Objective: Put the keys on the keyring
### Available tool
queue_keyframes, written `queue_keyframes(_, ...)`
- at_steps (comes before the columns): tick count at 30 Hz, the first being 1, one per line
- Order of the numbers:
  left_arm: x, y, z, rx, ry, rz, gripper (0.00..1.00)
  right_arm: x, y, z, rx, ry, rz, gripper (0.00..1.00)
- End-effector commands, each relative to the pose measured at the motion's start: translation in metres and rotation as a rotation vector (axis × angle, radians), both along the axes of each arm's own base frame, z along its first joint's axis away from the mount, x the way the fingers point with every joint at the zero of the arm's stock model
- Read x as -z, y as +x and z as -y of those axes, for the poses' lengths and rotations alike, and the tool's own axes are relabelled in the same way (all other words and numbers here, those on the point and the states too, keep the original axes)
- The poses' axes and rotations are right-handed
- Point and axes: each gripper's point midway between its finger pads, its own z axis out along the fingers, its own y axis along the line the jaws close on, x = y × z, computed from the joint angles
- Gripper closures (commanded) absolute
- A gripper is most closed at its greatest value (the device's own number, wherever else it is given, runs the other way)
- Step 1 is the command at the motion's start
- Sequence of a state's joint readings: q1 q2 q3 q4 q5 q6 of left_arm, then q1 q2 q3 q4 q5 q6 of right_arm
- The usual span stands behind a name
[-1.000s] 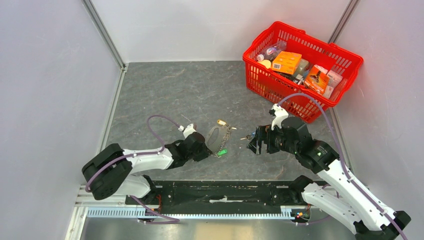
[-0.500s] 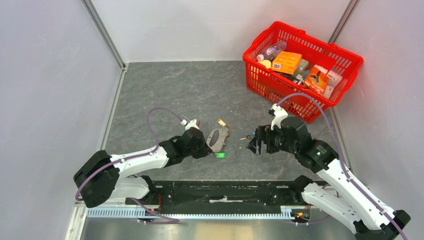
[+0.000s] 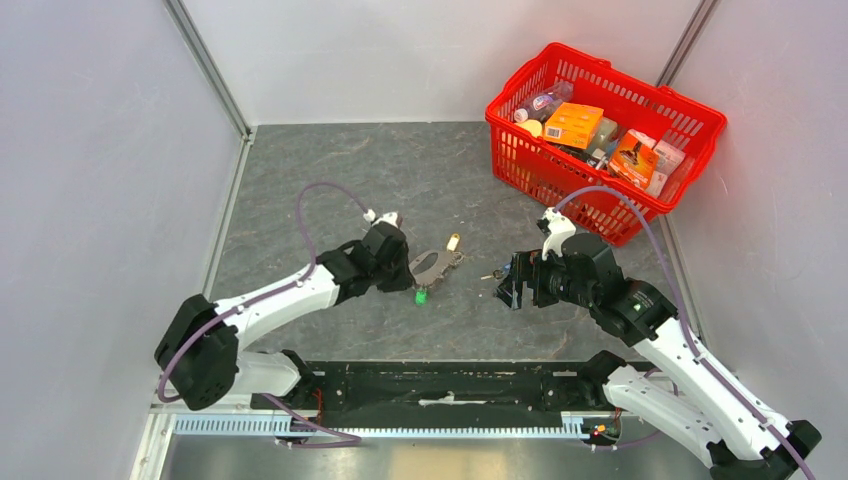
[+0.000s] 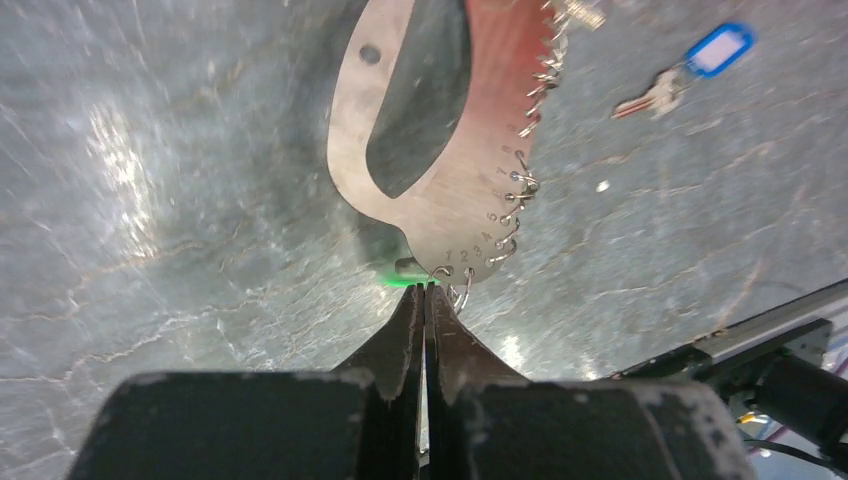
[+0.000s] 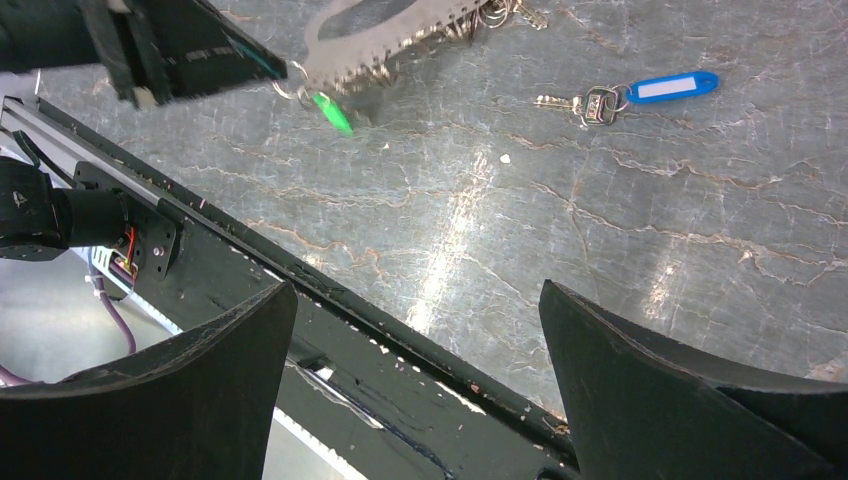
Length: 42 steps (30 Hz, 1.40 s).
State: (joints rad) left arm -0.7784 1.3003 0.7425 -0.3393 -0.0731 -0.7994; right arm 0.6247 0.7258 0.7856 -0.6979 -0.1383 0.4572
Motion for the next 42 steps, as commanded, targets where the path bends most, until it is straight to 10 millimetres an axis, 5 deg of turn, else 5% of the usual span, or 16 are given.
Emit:
queue_keyframes(1, -0.066, 0.024, 0.009, 0.08, -0.025, 0.134, 0.98, -0.001, 0.0, -0.002, -0.004, 0.01, 0.006, 0.01)
queue_keyframes(5, -0.101, 0.034, 0.01, 0.09, -0.02, 0.194, 0.91, 0.001, 0.001, -0.003, -0.004, 0.008, 0.002, 0.01)
queue_keyframes(8, -0.093, 0.027, 0.005, 0.077, -0.018, 0.174, 0.51, 0.001, 0.0, -0.002, -0.003, 0.008, 0.001, 0.01)
queue_keyframes(11, -0.07, 0.018, -0.005, 0.053, -0.002, 0.142, 0.3, 0.002, 0.001, -0.002, -0.003, 0.007, 0.003, 0.01)
queue_keyframes(20, -0.06, 0.003, -0.02, 0.041, -0.004, 0.138, 0.28, 0.003, 0.002, -0.008, -0.016, 0.022, -0.012, 0.01)
queue_keyframes(27, -0.05, -0.015, 0.009, 0.141, -0.126, 0.07, 0.28, 0.005, 0.002, -0.01, -0.02, 0.02, -0.025, 0.01)
queue_keyframes(36, -0.008, -0.039, 0.034, 0.208, -0.152, -0.027, 0.29, 0.039, -0.012, -0.025, -0.096, -0.017, -0.157, 0.02)
queue_keyframes(42, -0.004, -0.053, 0.054, 0.273, -0.175, -0.055, 0.3, 0.053, -0.02, -0.038, -0.123, -0.044, -0.18, 0.08)
